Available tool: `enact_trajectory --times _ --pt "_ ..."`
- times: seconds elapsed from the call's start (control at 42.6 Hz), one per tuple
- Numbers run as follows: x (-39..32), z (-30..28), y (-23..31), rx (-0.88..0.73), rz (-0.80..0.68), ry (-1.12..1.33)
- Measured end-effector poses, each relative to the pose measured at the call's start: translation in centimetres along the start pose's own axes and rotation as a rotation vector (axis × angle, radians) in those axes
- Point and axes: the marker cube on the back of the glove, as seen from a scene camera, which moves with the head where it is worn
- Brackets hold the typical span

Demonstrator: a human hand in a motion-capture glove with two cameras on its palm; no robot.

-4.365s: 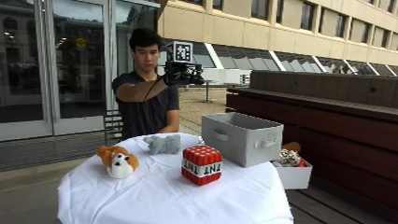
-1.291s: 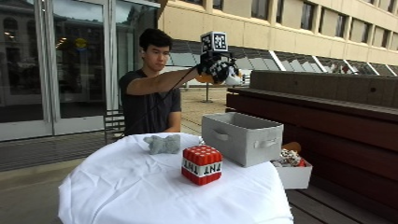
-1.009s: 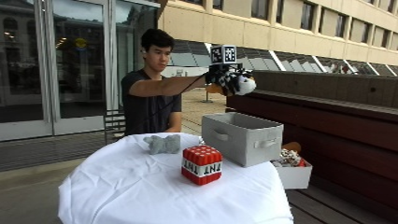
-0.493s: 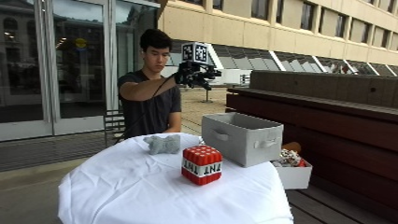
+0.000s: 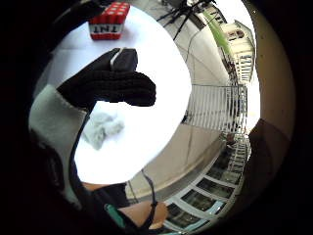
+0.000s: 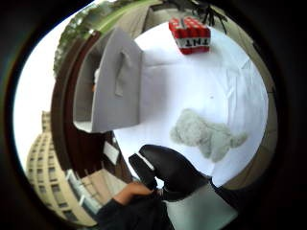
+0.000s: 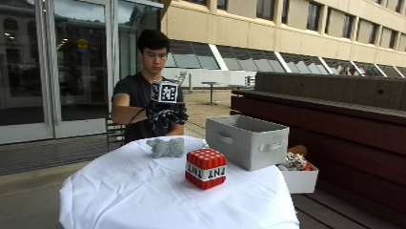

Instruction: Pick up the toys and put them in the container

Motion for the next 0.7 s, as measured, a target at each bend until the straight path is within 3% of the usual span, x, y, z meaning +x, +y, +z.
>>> enact_trajectory --times 0.117,0.399,0.704 --pt "0.9 4.5 0.1 -0.075 -0.045 -0.029" --pt "0.5 13.1 2.4 -0.199 0.001 -0.074" --pt "-0.7 12.8 4.0 -0.069 -0.015 0.056"
